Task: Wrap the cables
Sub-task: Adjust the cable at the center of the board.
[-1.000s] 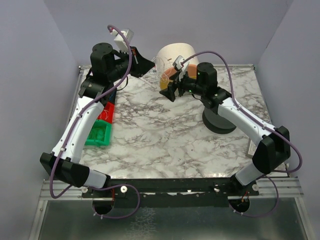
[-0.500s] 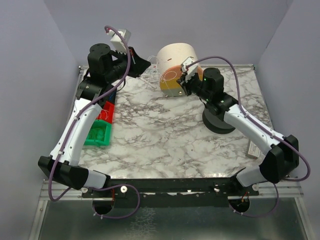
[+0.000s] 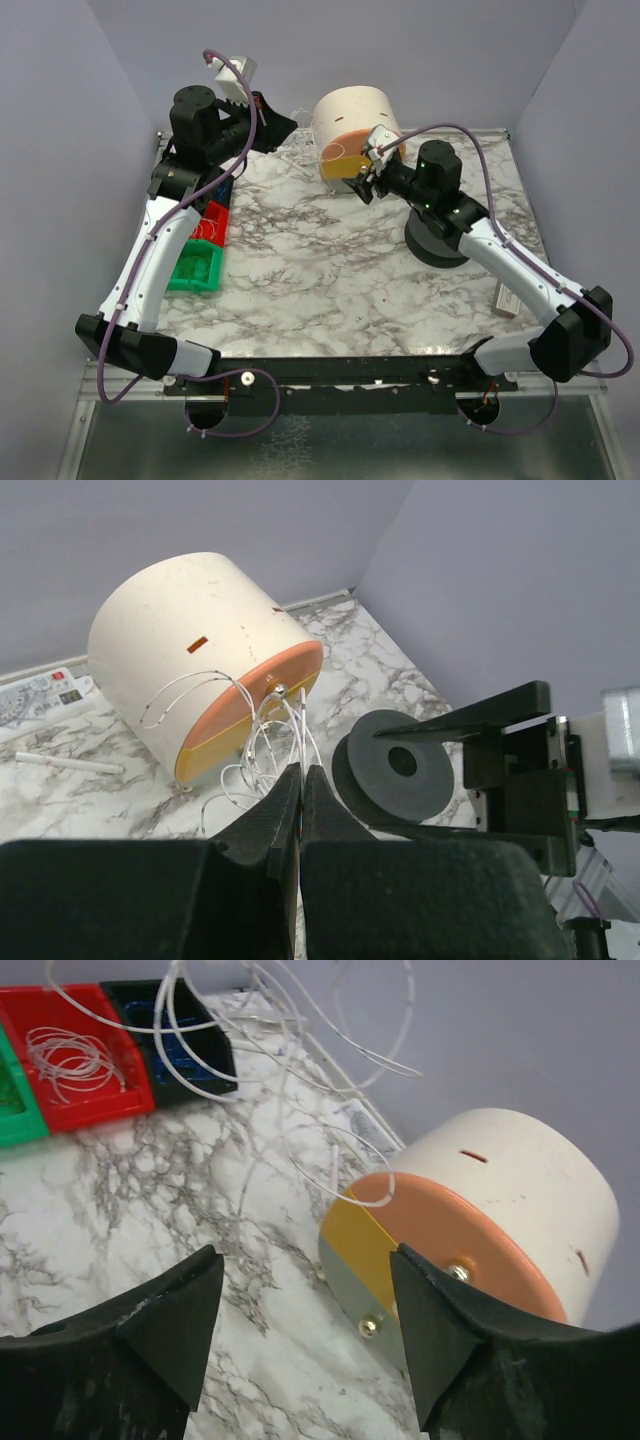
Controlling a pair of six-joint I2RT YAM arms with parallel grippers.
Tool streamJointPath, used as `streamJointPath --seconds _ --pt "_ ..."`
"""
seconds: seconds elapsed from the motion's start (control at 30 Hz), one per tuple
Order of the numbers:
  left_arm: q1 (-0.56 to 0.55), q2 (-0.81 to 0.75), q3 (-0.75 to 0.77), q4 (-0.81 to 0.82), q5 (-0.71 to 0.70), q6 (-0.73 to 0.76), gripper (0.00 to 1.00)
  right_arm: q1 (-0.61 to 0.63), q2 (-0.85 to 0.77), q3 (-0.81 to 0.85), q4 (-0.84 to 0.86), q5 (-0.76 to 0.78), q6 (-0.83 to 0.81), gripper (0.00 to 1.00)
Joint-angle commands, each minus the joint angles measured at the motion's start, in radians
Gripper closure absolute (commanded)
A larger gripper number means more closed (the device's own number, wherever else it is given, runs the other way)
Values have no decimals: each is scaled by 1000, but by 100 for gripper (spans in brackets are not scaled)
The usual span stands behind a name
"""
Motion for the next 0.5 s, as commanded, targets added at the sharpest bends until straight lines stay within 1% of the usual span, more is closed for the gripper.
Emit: streamJointPath --seconds 0.0,0.1,0.17,0.2,0.3,0.47 --pt "11 -10 -20 50 95 -49 100 31 84 70 -75 -133 -65 27" --pt "17 -13 -33 64 109 -67 100 38 136 127 -90 -110 -86 18" --pt "20 -14 -46 77 111 -83 100 47 163 155 -93 -96 -85 9" --pt "21 -12 -52 83 111 -92 100 56 175 166 -92 -82 -82 6" --pt "25 -8 -71 102 111 -115 100 87 212 182 -71 -18 -61 0" --pt "33 -7 -84 123 112 -144 100 148 270 163 29 235 -39 0"
